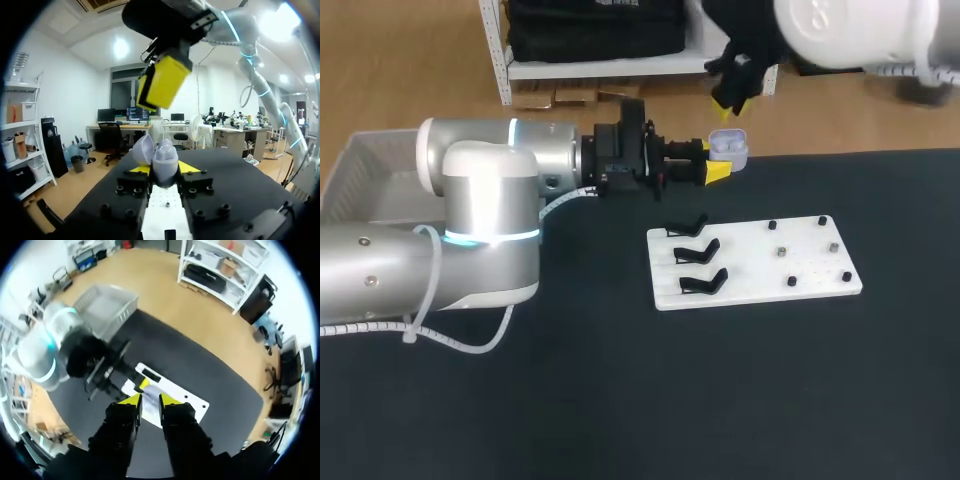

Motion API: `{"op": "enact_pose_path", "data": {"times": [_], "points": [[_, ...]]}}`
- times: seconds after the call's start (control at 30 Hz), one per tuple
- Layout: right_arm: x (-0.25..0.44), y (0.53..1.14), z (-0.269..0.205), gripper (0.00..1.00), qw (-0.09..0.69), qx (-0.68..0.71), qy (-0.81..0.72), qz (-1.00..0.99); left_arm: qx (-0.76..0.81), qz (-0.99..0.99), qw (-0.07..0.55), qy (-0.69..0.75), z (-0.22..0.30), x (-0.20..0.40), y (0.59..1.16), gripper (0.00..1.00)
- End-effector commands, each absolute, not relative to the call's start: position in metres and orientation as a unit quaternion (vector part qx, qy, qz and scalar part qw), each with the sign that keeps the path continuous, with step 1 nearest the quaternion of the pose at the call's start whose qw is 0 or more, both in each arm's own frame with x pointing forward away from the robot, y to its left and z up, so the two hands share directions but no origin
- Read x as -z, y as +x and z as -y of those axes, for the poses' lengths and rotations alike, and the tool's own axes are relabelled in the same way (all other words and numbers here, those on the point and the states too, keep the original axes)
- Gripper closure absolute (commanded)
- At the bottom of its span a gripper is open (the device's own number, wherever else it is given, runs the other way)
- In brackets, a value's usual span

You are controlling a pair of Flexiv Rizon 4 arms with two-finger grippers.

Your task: Pick up each earbud case from the left stands, insert the matching earbuds, close the lid, and place the case in the box.

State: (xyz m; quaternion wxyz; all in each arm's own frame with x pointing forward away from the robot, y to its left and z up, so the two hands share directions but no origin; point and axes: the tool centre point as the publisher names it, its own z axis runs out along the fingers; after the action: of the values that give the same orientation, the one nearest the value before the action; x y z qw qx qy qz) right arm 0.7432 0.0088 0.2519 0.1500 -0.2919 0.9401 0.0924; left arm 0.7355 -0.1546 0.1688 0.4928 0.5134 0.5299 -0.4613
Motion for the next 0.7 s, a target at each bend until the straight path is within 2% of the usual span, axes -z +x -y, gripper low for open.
{"op": "enact_pose_path", "data": {"times": [0.03, 0.3, 0.7], "points": [[-0.25, 0.772, -0.008, 0.74, 0.158, -0.113, -0.262, -0.945, 0.461, -0.53, 0.493, 0.513, 0.155, -0.169, 0.736, 1.0], [-0.223, 0.799, -0.007, 0.71, 0.152, -0.106, -0.218, -0.958, 0.461, -0.53, 0.493, 0.513, 0.155, -0.169, 0.736, 1.0], [-0.202, 0.766, 0.011, 0.72, 0.131, -0.081, -0.216, -0.964, 0.461, -0.53, 0.493, 0.513, 0.155, -0.169, 0.736, 1.0]]}}
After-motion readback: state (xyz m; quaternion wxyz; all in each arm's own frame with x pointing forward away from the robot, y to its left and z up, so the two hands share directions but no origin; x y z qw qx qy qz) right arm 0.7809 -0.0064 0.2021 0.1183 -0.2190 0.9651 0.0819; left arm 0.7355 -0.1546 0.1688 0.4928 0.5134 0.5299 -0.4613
